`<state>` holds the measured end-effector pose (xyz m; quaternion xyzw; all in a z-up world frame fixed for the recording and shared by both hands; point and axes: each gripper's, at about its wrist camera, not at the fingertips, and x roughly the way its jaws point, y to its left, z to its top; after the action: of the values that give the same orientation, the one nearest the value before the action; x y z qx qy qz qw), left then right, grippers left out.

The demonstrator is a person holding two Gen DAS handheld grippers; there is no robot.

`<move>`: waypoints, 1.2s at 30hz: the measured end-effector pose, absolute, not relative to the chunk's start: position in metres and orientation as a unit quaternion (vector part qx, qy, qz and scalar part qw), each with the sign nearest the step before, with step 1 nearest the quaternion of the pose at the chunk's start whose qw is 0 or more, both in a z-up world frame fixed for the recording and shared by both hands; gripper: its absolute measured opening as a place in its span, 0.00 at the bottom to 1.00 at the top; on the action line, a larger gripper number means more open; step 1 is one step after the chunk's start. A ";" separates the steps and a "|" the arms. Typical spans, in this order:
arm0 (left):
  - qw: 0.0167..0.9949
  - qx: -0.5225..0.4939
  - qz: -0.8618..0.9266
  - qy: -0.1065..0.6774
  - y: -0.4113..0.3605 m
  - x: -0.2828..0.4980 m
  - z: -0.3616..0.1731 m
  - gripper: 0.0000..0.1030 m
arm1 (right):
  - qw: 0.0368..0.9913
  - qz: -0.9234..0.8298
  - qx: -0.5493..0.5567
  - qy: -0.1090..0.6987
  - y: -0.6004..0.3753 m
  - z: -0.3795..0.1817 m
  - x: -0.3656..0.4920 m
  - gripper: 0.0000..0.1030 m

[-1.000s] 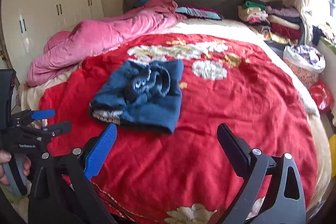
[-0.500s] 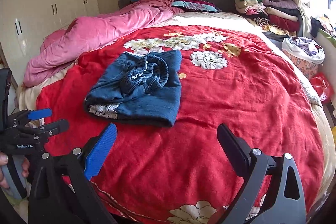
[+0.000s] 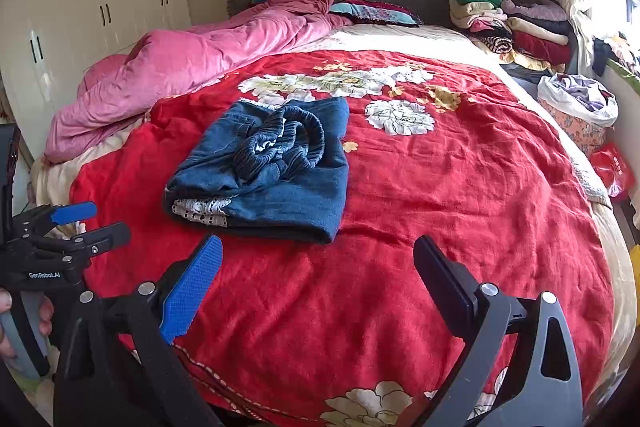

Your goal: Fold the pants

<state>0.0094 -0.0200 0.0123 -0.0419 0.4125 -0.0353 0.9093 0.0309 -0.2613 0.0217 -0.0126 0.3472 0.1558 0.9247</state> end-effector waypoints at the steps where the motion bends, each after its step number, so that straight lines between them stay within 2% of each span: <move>1: 0.909 -0.042 -0.035 0.413 -0.019 0.010 0.013 0.91 | 0.925 0.156 -0.013 0.347 -0.261 0.022 0.031 0.93; 36: 0.911 -0.032 -0.030 0.410 -0.021 0.008 0.015 0.91 | 0.925 0.151 -0.013 0.348 -0.265 0.023 0.028 0.93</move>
<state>0.0081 -0.0209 0.0146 -0.0316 0.4099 -0.0300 0.9111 0.0276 -0.2646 0.0229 -0.0128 0.3480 0.1507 0.9252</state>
